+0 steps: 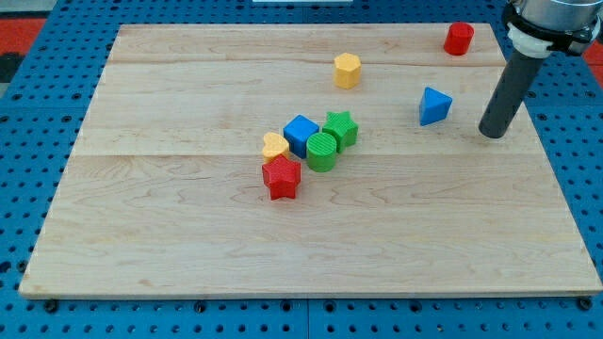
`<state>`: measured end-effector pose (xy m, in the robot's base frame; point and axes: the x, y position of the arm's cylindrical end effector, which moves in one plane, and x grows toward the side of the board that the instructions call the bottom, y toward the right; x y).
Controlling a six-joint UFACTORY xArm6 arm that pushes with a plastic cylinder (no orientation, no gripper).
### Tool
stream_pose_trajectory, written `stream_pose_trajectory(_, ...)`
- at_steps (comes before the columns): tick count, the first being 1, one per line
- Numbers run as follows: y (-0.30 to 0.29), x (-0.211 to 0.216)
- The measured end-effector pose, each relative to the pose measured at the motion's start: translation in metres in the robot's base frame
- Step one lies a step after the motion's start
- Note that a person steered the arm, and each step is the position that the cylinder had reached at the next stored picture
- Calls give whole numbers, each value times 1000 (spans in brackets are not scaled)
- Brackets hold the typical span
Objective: Place the red circle between the blue triangle and the yellow hexagon
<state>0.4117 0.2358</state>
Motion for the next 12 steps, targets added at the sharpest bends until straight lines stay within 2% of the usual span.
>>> stream_pose_trajectory(2, 11, 0)
stream_pose_trajectory(4, 102, -6)
stream_pose_trajectory(6, 110, -21)
stream_pose_trajectory(8, 110, -71)
stream_pose_trajectory(10, 90, -166)
stream_pose_trajectory(12, 38, -185)
